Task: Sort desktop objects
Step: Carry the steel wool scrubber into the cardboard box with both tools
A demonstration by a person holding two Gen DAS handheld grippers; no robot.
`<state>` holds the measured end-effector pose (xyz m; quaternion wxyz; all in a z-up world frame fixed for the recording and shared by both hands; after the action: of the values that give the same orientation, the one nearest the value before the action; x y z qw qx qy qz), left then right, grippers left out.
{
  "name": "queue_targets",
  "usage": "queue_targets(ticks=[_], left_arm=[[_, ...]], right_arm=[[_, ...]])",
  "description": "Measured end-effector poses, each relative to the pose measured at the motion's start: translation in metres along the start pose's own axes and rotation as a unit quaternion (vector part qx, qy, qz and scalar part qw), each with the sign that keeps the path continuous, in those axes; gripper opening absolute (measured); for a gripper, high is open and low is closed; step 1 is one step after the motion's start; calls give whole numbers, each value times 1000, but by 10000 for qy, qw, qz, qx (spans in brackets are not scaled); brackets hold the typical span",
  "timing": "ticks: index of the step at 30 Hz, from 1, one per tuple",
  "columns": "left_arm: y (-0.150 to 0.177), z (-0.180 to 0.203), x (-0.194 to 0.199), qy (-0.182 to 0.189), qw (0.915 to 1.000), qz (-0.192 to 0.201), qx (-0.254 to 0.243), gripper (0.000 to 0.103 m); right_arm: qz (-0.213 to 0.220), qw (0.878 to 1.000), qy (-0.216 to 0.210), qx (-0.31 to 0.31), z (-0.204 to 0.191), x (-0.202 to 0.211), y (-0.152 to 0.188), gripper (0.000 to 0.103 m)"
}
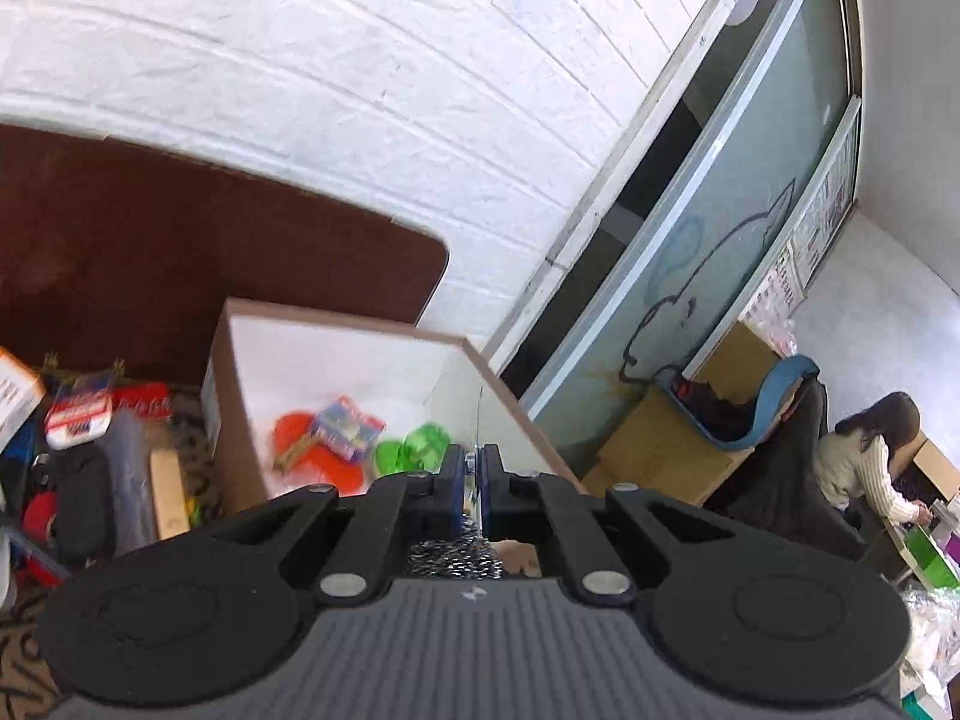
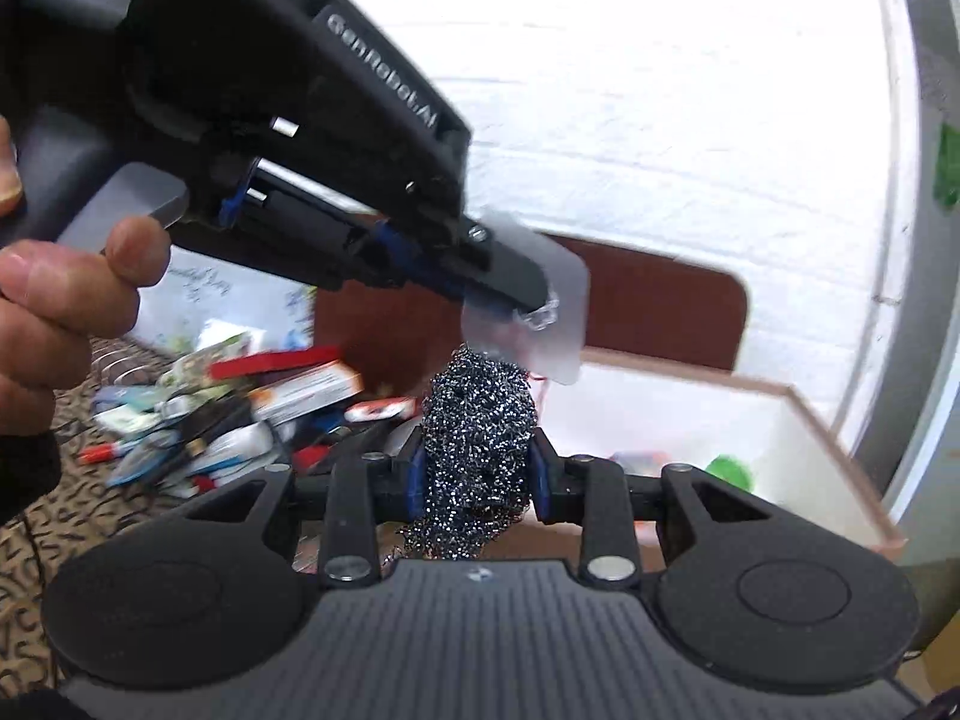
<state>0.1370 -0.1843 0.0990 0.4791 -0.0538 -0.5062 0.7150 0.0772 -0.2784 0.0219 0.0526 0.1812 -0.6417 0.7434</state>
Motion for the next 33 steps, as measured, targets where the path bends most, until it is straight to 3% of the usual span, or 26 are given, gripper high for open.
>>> queue_targets(ticks=[7, 21, 31, 33], left_arm=[[-30, -3, -35, -2, 10000, 18, -48, 3], [-31, -78, -123, -523, 9961, -598, 383, 4], [-51, -105, -150, -826, 9942, -594, 358, 4], [-52, -108, -149, -836, 9945, -486, 412, 7]], right_arm=[[2, 10000, 68, -58, 35, -28, -17, 32], [-1167, 9920, -284, -383, 70, -125, 8, 32], [-1587, 9867, -339, -121, 70, -181, 6, 33], [-1702, 9846, -397, -94, 71, -186, 6, 39]])
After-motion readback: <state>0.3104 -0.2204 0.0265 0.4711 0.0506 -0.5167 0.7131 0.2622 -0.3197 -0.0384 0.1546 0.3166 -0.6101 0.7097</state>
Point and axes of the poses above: each gripper's, at about its wrist camera, not at the fingertips, and x roughly against the way its jaws point, z to its right, y to its underside, the point moved 7 cm from there along -x, roughly the way its jaws point, and after that the axes turned 4 degrees about -z, right-handed, at the moved point
